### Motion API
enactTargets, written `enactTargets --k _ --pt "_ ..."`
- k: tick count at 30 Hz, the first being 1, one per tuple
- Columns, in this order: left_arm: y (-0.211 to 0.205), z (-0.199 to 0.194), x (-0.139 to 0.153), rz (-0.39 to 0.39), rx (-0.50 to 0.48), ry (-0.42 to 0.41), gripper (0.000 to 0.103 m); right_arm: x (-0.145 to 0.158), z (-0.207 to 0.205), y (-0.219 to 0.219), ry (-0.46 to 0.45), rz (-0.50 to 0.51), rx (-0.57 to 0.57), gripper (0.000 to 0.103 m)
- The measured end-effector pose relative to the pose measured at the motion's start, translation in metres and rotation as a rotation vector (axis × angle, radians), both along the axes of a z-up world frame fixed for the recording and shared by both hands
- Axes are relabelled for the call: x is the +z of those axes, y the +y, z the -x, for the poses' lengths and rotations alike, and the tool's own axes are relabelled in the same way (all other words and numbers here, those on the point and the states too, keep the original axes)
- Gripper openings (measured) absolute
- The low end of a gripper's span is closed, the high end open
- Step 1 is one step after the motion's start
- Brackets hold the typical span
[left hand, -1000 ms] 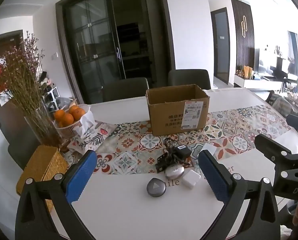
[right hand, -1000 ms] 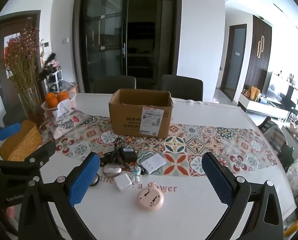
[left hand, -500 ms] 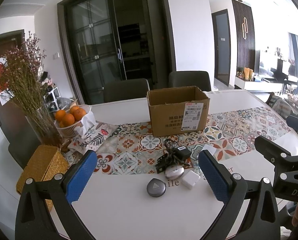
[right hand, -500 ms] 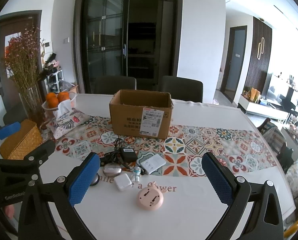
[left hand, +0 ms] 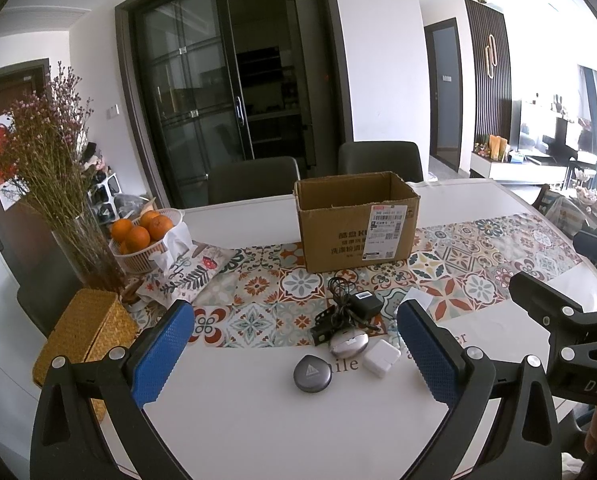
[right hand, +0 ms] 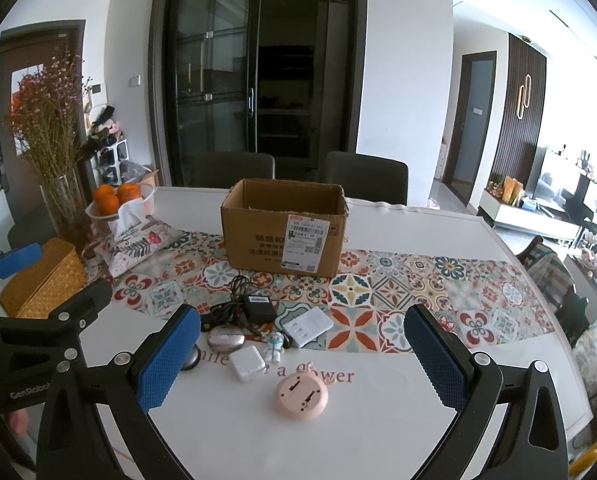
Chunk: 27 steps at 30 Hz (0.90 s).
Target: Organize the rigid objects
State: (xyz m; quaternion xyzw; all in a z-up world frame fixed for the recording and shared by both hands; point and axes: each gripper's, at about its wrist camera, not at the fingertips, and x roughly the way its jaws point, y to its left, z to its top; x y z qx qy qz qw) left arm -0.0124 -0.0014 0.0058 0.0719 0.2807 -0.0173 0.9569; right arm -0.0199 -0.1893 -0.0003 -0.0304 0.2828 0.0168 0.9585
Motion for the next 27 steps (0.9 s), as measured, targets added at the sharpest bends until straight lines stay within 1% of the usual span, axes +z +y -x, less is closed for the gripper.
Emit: enactTargets --k 27 --pt "0.0008 0.0025 -0.0005 0.004 0.001 0.003 0.103 -0.0004 0.0006 0.0013 0.005 0.001 0.002 0.102"
